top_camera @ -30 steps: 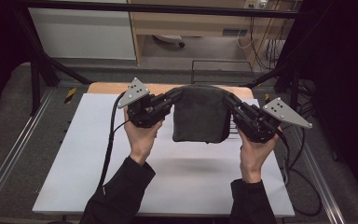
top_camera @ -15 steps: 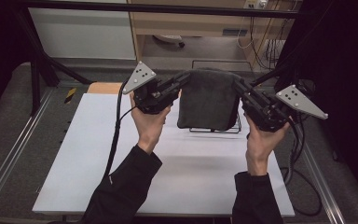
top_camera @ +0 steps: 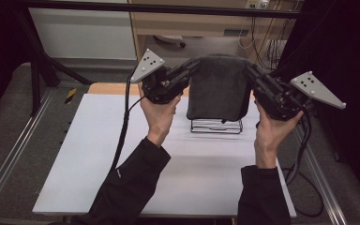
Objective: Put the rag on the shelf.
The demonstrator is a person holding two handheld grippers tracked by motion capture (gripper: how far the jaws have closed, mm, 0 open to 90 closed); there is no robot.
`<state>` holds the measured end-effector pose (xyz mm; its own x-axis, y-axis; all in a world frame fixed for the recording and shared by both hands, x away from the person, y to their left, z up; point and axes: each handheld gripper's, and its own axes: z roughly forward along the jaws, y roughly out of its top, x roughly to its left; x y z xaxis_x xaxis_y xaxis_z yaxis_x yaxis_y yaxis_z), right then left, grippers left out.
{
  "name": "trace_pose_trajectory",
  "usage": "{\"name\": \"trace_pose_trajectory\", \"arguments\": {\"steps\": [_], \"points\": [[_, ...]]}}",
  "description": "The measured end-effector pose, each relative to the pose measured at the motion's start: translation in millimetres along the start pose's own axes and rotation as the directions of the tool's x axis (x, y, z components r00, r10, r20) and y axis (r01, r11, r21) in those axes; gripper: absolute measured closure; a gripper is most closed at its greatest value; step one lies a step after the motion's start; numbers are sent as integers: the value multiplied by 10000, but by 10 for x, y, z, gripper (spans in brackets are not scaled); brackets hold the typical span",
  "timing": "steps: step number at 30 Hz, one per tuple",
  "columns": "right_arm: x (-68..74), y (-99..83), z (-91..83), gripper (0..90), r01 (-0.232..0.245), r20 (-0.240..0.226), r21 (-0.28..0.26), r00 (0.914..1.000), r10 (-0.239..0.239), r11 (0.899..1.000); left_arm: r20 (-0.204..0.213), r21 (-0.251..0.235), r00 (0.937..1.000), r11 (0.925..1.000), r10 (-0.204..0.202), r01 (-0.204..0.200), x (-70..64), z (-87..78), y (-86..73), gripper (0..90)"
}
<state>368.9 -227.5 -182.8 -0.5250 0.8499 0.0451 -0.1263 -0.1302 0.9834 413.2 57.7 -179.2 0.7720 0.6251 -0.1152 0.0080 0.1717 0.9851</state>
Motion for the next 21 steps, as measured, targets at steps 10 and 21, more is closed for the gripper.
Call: {"name": "trace_pose_trajectory", "arguments": {"steps": [10, 21], "points": [[-86, 229, 88, 807, 200, 241, -227, 9995, -194, 9995, 58, -275, 9999, 9995, 128, -126, 0, 132, 158, 809], [-182, 332, 195, 807, 317, 406, -364, 9987, -302, 9988, 31, -432, 10000, 9991, 22, -21, 56, 298, 255, 809]]}}
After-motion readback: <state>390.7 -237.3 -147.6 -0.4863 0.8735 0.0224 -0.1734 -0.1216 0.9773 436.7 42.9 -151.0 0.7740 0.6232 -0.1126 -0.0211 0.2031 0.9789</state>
